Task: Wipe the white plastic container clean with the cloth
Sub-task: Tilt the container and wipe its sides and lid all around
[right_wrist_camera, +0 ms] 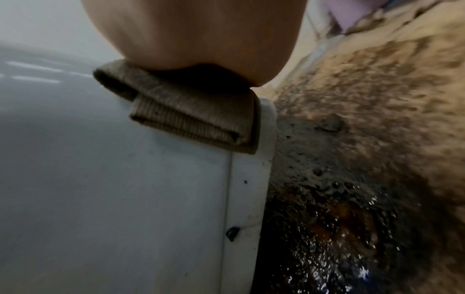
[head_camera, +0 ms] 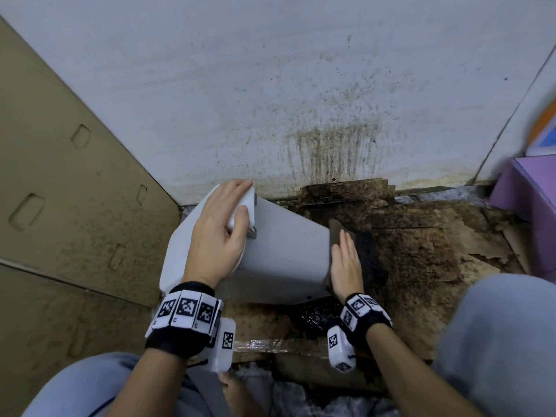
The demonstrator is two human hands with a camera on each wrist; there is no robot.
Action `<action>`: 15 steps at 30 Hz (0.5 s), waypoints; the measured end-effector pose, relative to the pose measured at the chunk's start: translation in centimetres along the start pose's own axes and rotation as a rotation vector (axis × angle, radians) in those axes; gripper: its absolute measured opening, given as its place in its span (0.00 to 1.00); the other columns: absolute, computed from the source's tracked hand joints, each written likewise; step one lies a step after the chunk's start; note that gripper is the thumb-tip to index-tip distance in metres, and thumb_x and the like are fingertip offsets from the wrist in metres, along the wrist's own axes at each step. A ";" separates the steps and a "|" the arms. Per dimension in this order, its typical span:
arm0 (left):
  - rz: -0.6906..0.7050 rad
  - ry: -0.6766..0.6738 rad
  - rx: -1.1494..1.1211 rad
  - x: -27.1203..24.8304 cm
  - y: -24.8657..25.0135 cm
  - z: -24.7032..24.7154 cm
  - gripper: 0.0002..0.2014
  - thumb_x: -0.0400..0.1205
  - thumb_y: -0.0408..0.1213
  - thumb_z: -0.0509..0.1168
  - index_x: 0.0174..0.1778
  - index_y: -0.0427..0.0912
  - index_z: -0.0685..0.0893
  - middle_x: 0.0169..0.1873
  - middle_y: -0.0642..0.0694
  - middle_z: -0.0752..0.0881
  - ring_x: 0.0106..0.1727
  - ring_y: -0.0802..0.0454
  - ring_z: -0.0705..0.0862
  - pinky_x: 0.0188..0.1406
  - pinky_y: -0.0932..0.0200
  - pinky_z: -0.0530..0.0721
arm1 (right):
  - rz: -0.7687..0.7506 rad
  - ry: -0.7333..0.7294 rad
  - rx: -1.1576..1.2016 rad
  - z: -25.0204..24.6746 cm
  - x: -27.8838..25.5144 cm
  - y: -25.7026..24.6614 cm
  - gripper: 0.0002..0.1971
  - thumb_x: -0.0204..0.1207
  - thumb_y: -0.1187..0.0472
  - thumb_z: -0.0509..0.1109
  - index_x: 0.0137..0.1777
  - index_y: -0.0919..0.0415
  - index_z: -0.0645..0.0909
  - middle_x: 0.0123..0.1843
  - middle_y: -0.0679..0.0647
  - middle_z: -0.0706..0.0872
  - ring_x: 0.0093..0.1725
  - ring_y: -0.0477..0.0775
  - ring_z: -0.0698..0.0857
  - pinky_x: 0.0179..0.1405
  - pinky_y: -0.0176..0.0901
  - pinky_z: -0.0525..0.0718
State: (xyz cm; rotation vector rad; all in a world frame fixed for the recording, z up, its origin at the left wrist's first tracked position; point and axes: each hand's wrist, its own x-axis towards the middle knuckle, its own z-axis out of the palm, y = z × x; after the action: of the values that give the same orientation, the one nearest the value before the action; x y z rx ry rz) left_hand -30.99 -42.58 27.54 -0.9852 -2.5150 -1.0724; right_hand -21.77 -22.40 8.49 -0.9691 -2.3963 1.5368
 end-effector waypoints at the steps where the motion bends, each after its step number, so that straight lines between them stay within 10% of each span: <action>1: -0.006 -0.005 -0.004 0.0 -0.1 0.0 0.19 0.92 0.35 0.58 0.78 0.42 0.81 0.78 0.50 0.80 0.83 0.58 0.72 0.84 0.60 0.67 | 0.040 -0.002 0.014 -0.2 0.0 0.5 0.27 0.92 0.53 0.46 0.90 0.53 0.51 0.92 0.51 0.50 0.90 0.48 0.48 0.88 0.46 0.44; 15: -0.024 -0.020 0.001 0.3 -0.2 0.4 0.21 0.91 0.40 0.56 0.79 0.43 0.81 0.79 0.48 0.80 0.85 0.52 0.72 0.83 0.45 0.71 | -0.103 0.026 0.008 2.5 -2.7 -7.5 0.29 0.89 0.50 0.41 0.90 0.50 0.47 0.91 0.44 0.46 0.89 0.43 0.44 0.88 0.50 0.44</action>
State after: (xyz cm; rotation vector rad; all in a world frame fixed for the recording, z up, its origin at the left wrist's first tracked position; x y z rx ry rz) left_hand -31.34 -42.25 27.26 -0.9730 -2.5490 -1.0731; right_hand -24.08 -27.89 14.30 -0.8448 -2.3806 1.4877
